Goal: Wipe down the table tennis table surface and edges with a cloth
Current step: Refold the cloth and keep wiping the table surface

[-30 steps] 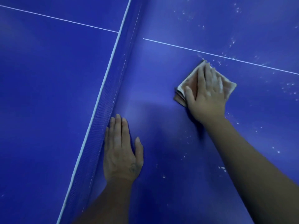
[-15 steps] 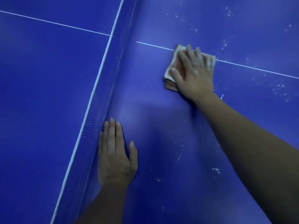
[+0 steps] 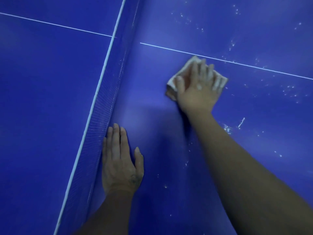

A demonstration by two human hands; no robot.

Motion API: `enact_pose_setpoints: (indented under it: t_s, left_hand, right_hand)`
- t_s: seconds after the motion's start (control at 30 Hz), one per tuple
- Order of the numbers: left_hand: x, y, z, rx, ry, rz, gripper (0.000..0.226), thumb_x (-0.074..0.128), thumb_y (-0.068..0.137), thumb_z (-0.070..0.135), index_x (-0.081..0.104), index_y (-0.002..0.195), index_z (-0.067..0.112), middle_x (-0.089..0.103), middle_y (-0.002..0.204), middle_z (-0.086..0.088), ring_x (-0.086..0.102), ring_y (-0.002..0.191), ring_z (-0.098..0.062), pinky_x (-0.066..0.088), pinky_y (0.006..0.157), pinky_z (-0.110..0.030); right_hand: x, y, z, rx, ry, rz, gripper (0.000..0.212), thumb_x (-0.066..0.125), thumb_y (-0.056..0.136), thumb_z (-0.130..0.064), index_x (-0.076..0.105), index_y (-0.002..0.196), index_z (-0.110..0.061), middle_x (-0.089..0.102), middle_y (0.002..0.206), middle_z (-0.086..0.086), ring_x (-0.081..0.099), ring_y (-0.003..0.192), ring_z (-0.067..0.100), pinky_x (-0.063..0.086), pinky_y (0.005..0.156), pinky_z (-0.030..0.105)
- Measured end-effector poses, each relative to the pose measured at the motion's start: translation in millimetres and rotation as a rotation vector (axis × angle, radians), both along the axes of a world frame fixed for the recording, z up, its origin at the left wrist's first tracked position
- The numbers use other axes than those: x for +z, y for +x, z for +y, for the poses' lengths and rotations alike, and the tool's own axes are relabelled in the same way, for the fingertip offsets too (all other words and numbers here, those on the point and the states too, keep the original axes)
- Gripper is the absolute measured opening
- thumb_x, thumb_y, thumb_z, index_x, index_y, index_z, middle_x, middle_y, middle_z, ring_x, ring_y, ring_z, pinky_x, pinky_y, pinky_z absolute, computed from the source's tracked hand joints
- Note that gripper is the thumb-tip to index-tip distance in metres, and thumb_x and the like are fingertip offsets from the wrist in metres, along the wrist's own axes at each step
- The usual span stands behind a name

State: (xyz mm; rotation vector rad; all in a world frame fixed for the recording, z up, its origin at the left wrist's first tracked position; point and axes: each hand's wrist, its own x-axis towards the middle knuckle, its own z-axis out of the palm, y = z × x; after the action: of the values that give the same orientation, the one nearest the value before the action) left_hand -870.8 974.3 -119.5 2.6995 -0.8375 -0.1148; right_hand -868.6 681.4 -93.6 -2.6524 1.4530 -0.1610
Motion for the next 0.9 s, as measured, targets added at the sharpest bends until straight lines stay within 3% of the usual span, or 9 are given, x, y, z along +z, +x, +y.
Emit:
enact_pose_setpoints:
  t_s: [0.17,0.4,0.57,0.67,0.77,0.9]
  left_hand:
    - [0.7,-0.2,0.5,-0.002,-0.009,-0.020,0.073,0.042,0.108,0.038,0.029,0.169,0.000,0.020,0.181,-0.013,0.011,0.170,-0.028,0.020,0.135,-0.056]
    - [-0.8,0.2,0.6,0.002,0.008,-0.016,0.073,0.043,0.109,0.037,0.027,0.170,0.001,0.017,0.182,-0.012,0.008,0.170,-0.026,0.013,0.138,-0.050]
    - [-0.4,-0.2,0.5,0.009,-0.005,-0.015,0.073,0.042,0.109,0.037,0.026,0.171,0.003,0.018,0.182,-0.012,0.008,0.170,-0.025,0.014,0.138,-0.050]
    - [1.8,-0.5,-0.9,0.014,-0.010,-0.017,0.072,0.041,0.109,0.038,0.027,0.170,0.002,0.020,0.181,-0.013,0.009,0.170,-0.026,0.017,0.137,-0.052]
    - [3.3,0.2,-1.3,0.009,-0.030,-0.030,0.070,0.045,0.109,0.033,0.031,0.168,-0.001,0.023,0.180,-0.015,0.013,0.169,-0.030,0.020,0.136,-0.055]
    - [4.4,-0.4,-1.3,0.010,-0.042,-0.032,0.068,0.047,0.109,0.030,0.033,0.167,-0.003,0.024,0.179,-0.017,0.015,0.169,-0.032,0.022,0.135,-0.057]
  right_hand:
    - [-7.8,-22.2,24.7,0.368,-0.048,-0.071,0.073,0.040,0.105,-0.063,0.039,0.166,-0.022,0.029,0.176,-0.001,0.023,0.164,0.026,0.014,0.131,0.056]
    - [-4.2,-96.4,-65.5,-0.028,0.014,-0.004,0.075,0.033,0.106,-0.063,0.029,0.169,-0.022,0.020,0.179,0.001,0.014,0.166,0.029,0.010,0.132,0.058]
    - [-4.1,-71.0,-26.4,-0.188,-0.018,0.035,0.076,0.027,0.106,-0.064,0.028,0.170,-0.022,0.014,0.180,0.007,0.010,0.166,0.032,0.008,0.131,0.060]
    - [-3.0,-41.2,24.4,-0.035,-0.040,0.024,0.073,0.032,0.105,-0.065,0.035,0.167,-0.027,0.020,0.179,0.005,0.015,0.166,0.032,0.008,0.131,0.058]
    - [-7.5,-33.8,67.1,0.269,-0.062,-0.043,0.069,0.041,0.106,-0.061,0.042,0.165,-0.026,0.027,0.177,0.007,0.021,0.164,0.033,0.012,0.131,0.059]
    - [-9.1,-57.2,50.7,0.451,-0.055,-0.114,0.064,0.049,0.106,-0.059,0.048,0.161,-0.026,0.033,0.174,0.003,0.027,0.163,0.030,0.018,0.130,0.058]
